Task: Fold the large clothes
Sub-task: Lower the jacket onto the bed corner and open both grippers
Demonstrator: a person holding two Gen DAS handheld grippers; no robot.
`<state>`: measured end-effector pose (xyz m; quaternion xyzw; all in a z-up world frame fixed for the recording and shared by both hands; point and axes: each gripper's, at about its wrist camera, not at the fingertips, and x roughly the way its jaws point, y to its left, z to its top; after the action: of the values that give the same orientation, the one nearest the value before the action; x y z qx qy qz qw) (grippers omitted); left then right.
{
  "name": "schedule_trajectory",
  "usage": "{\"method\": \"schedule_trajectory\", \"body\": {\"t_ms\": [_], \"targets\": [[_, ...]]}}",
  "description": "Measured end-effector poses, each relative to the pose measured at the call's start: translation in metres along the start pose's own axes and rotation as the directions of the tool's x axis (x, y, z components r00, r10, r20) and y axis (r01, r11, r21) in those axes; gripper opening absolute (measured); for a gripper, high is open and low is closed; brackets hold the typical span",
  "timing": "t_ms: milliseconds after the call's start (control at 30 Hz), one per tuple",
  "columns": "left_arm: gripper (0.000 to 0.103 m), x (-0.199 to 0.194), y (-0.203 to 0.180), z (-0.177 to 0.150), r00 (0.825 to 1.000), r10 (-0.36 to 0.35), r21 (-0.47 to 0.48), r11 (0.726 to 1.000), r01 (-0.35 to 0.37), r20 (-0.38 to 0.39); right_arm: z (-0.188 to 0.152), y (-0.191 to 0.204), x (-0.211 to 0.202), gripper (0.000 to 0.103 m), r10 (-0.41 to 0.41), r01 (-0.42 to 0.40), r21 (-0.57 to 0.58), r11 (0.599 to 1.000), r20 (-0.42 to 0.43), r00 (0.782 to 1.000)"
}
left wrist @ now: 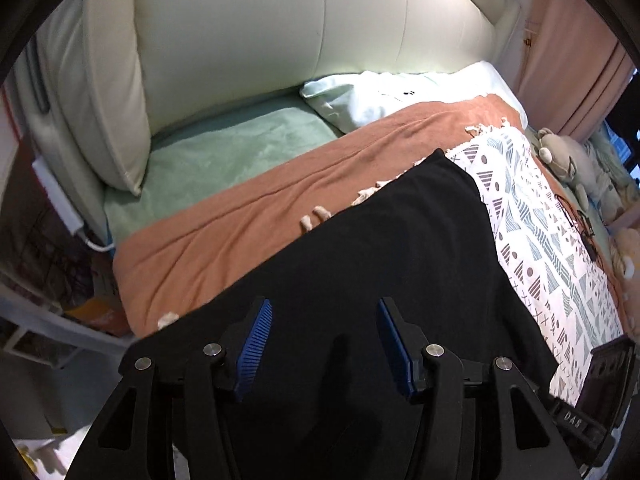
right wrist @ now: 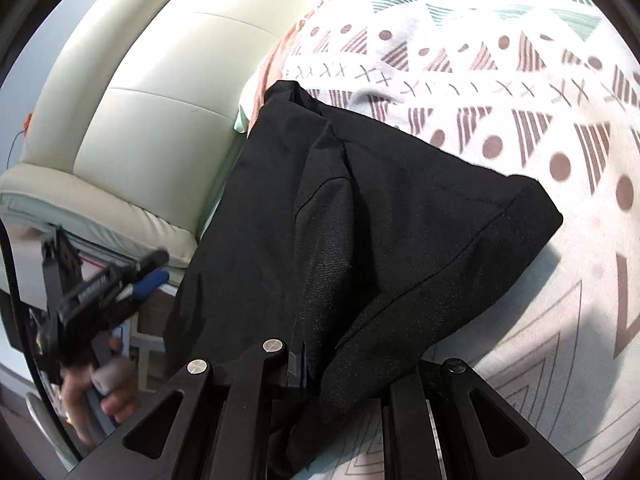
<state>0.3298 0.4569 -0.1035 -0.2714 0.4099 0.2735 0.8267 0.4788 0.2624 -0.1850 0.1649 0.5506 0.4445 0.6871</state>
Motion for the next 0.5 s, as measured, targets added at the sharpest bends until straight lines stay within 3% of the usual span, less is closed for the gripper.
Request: {"method": "schedule_trajectory", "body": {"t_ms": [100,167,233,267,367,433,500], "targets": [[0.056,-0.01,0.01,-0.023,1.0,-0.004,-0.024,1.0,0.004,0.019,0.024,0.019,0.016,0.013,-0.029,0.029,-0.006,1.0,-0.022,0.999],[0.056,-0.009,0.015,-0.033,1.0,-0.002,-0.038,0.999,0.003,0.014,0.026,0.008,0.024,0.016,-0.062,0.062,0.003,0.998,-0.045,0.997],[0.058,-0.013,0.018,-0.043,1.0,-0.009,-0.047,0.999,0.009,0.015,0.024,0.003,0.025,0.026,-0.101,0.101,0.002,0.995,-0.06,0.993],[0.059,-0.014,0.019,-0.047,1.0,-0.012,-0.048,0.999,0.013,0.017,0.021,0.0,0.022,0.037,-0.126,0.127,0.005,0.992,-0.059,0.99],[0.074,-0.023,0.016,-0.058,0.999,-0.017,-0.035,0.999,0.018,0.037,0.016,-0.009,0.006,0.046,-0.234,0.234,-0.008,0.972,-0.021,0.972],[0.093,-0.029,0.013,-0.065,0.998,-0.012,-0.031,0.999,0.014,0.061,0.017,-0.016,-0.004,0.046,-0.28,0.28,-0.003,0.96,-0.004,0.96],[0.096,-0.034,0.01,-0.071,0.997,-0.022,-0.029,0.999,0.024,0.074,0.017,-0.023,-0.016,0.046,-0.307,0.307,0.016,0.952,0.008,0.952]]}}
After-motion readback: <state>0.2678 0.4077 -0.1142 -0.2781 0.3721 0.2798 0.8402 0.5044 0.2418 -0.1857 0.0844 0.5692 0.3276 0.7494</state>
